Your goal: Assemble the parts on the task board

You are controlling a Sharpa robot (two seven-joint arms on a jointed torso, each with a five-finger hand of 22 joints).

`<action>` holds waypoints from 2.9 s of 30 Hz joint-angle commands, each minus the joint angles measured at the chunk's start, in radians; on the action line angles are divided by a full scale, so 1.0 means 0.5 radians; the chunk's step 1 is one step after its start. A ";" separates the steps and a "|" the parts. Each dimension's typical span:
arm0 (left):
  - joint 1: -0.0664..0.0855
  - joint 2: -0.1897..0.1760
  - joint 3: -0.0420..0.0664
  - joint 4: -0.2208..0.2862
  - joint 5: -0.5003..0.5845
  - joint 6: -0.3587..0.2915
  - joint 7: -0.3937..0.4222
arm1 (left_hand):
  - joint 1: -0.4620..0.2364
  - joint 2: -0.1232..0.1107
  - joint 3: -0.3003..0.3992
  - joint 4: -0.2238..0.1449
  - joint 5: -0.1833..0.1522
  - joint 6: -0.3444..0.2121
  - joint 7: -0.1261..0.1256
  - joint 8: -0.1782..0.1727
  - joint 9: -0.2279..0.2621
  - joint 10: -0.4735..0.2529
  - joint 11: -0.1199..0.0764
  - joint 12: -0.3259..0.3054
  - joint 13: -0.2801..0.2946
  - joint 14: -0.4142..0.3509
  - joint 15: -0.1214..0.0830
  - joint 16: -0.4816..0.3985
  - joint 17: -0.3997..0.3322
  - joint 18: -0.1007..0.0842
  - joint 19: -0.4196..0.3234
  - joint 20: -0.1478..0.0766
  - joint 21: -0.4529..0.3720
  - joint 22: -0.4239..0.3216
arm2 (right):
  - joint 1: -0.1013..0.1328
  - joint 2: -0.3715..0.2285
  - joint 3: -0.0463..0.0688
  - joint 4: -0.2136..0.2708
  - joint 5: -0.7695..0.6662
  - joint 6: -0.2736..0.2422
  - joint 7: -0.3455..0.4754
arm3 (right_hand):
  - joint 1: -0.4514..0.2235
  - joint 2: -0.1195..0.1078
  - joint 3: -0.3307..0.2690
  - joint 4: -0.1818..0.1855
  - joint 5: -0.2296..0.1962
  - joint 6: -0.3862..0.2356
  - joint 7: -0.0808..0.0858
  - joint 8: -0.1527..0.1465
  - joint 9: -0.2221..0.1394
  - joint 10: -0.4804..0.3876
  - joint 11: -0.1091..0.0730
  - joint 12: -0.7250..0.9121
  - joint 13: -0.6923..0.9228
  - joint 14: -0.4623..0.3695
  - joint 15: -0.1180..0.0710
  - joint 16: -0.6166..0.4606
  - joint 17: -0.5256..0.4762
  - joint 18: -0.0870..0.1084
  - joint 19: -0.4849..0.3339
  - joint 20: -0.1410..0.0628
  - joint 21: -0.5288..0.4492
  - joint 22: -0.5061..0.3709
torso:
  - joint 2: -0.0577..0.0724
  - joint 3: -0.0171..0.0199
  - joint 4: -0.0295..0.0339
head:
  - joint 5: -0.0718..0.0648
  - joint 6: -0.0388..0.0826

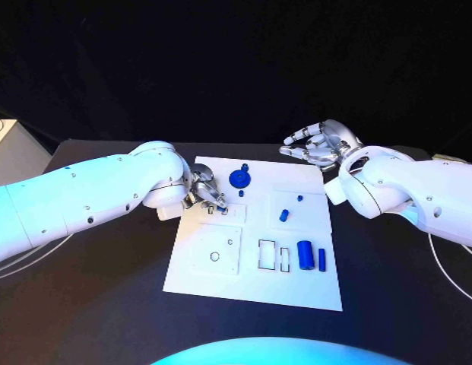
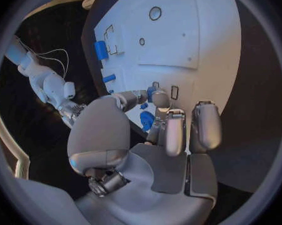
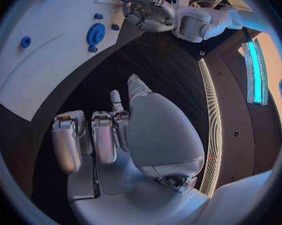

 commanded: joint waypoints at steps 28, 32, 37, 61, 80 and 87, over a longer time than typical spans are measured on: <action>-0.005 0.048 -0.005 -0.011 -0.094 0.074 -0.003 | -0.030 0.003 0.357 -0.363 0.021 0.066 -0.047 0.012 0.430 0.005 0.002 -0.005 -0.017 0.165 -0.010 0.014 0.367 -0.011 0.020 -0.003 0.013 0.006 | -0.010 0.005 -0.001 0.003 -0.022 0.072 0.020 | -0.032 0.000 0.014 0.002 0.032 -0.023 0.004 0.006 -0.001 0.044 0.015 -0.005 0.375 0.180 0.021 -0.014 0.408 -0.022 0.198 0.011 -0.013 0.510 | 0.000 -0.0004 0.000 | -0.001 -0.018; -0.006 0.048 -0.005 -0.009 -0.094 0.088 -0.003 | -0.030 0.003 0.357 -0.363 0.021 0.066 -0.047 0.012 0.430 0.005 0.002 -0.005 -0.017 0.165 -0.010 0.014 0.367 -0.011 0.020 -0.003 0.013 0.006 | -0.010 0.005 -0.001 0.002 -0.022 0.073 0.021 | -0.035 -0.001 0.013 0.003 0.034 -0.025 0.004 0.006 -0.001 0.044 0.015 -0.005 0.375 0.180 0.021 -0.014 0.409 -0.022 0.197 0.011 -0.013 0.510 | 0.001 -0.0011 0.000 | 0.004 -0.018; -0.006 0.048 -0.005 -0.008 -0.094 0.104 -0.005 | -0.030 0.003 0.357 -0.363 0.021 0.066 -0.047 0.012 0.430 0.005 0.002 -0.005 -0.017 0.165 -0.010 0.014 0.367 -0.011 0.020 -0.003 0.013 0.006 | -0.011 0.005 -0.002 0.002 -0.022 0.074 0.021 | -0.035 -0.001 0.013 0.003 0.034 -0.025 0.004 0.006 -0.001 0.044 0.015 -0.005 0.375 0.180 0.021 -0.014 0.409 -0.022 0.197 0.011 -0.013 0.510 | 0.001 -0.0024 0.001 | 0.005 -0.023; -0.008 0.063 -0.008 -0.025 -0.107 0.123 -0.009 | -0.033 0.005 0.360 -0.367 0.026 0.064 -0.048 0.016 0.434 0.006 0.001 -0.001 -0.014 0.167 -0.010 0.017 0.373 -0.012 0.023 -0.004 0.015 0.012 | -0.015 0.003 -0.002 0.002 -0.021 0.072 0.019 | -0.041 -0.002 0.012 0.004 0.038 -0.026 0.004 0.007 -0.001 0.043 0.015 -0.005 0.374 0.180 0.022 -0.014 0.409 -0.022 0.196 0.011 -0.015 0.509 | 0.004 -0.0004 0.000 | 0.005 -0.039; -0.010 0.038 -0.009 0.015 -0.112 0.058 0.000 | -0.037 0.011 0.363 -0.369 0.032 0.065 -0.050 0.020 0.437 0.015 0.000 0.009 -0.001 0.170 -0.011 0.021 0.383 -0.013 0.026 -0.004 0.018 0.018 | -0.016 0.002 -0.002 0.001 -0.021 0.069 0.021 | -0.041 -0.002 0.012 0.004 0.038 -0.026 0.004 0.007 -0.001 0.043 0.015 -0.005 0.374 0.180 0.022 -0.014 0.409 -0.022 0.196 0.011 -0.015 0.509 | 0.002 -0.0016 0.000 | 0.000 -0.050; -0.011 0.013 -0.006 0.057 -0.130 0.002 0.015 | -0.040 0.011 0.368 -0.376 0.046 0.068 -0.052 0.026 0.440 0.021 -0.002 0.016 0.006 0.171 -0.013 0.022 0.385 -0.014 0.027 -0.006 0.019 0.019 | -0.017 0.001 -0.003 0.001 -0.021 0.069 0.021 | -0.041 -0.002 0.012 0.004 0.038 -0.026 0.004 0.007 -0.001 0.043 0.015 -0.005 0.374 0.180 0.022 -0.014 0.409 -0.022 0.196 0.011 -0.015 0.509 | 0.002 -0.0027 0.000 | -0.001 -0.053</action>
